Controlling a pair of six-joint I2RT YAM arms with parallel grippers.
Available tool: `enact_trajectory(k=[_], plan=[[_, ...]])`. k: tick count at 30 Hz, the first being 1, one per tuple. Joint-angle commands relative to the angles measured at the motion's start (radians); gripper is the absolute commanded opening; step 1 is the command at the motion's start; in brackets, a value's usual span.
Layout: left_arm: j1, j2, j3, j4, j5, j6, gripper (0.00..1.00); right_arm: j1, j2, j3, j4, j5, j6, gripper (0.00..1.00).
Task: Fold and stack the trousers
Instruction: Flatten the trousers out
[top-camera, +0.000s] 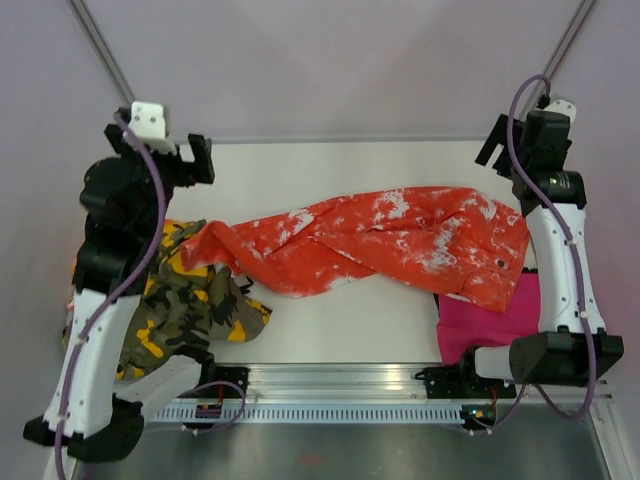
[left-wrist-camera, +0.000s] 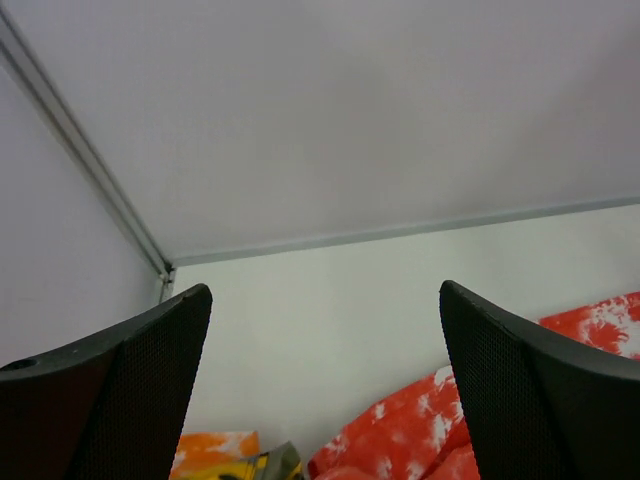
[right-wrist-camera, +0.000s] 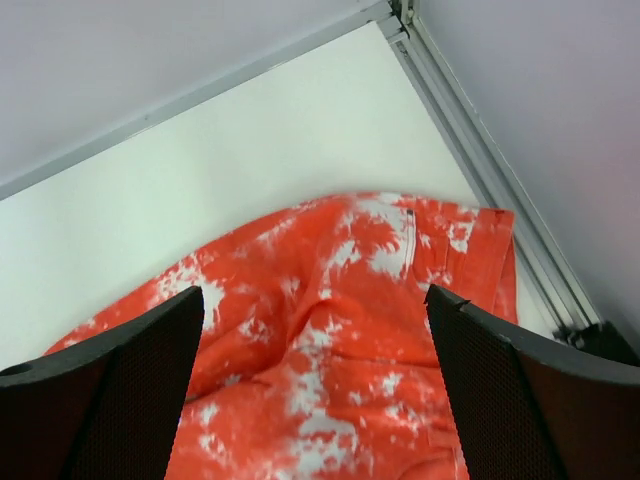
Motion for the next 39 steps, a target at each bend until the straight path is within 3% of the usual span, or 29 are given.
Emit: enact_trajectory(k=[1, 4, 6, 8, 10, 12, 17, 21, 28, 31, 32, 35, 39], plan=[[0.001, 0.285, 0.100, -0.105, 0.048, -0.116, 1.00, -0.006, 0.156, 0.002, 0.110, 0.045, -0.035, 0.98], [0.001, 0.538, 0.255, -0.219, 0.090, -0.194, 0.99, -0.036, 0.259, -0.024, 0.150, 0.027, -0.002, 0.98], [0.001, 0.628, 0.308, -0.265, 0.154, -0.206, 0.99, -0.061, 0.296, -0.044, 0.156, 0.013, 0.020, 0.98], [0.001, 0.695, 0.268, -0.262, 0.226, -0.179, 1.00, -0.087, 0.318, -0.089, 0.156, 0.012, 0.034, 0.98], [-0.001, 0.715, 0.204, -0.221, 0.390, -0.058, 0.99, -0.108, 0.312, -0.124, 0.165, 0.010, 0.046, 0.98], [0.001, 0.731, 0.093, -0.184, 0.446, 0.048, 0.99, -0.136, 0.303, -0.171, 0.173, 0.004, 0.047, 0.98], [0.027, 0.844, -0.002, -0.083, 0.476, 0.176, 0.99, -0.188, 0.286, -0.234, 0.182, -0.013, 0.057, 0.98], [0.071, 0.955, 0.022, -0.084, 0.549, 0.202, 0.85, -0.228, 0.276, -0.251, 0.185, 0.002, 0.067, 0.98], [0.090, 1.082, 0.015, -0.054, 0.524, 0.214, 0.84, -0.289, 0.250, -0.257, 0.194, -0.024, 0.075, 0.98], [0.090, 1.094, 0.006, -0.029, 0.541, 0.208, 0.60, -0.291, 0.247, -0.268, 0.194, 0.002, 0.078, 0.98], [0.090, 1.096, 0.006, -0.026, 0.546, 0.203, 0.35, -0.291, 0.247, -0.273, 0.197, 0.012, 0.078, 0.98], [0.091, 1.090, 0.012, -0.017, 0.520, 0.174, 0.02, -0.294, 0.247, -0.294, 0.197, 0.050, 0.084, 0.98], [0.131, 1.018, 0.021, 0.069, 0.445, 0.130, 0.02, -0.300, 0.247, -0.342, 0.197, 0.111, 0.095, 0.98]])
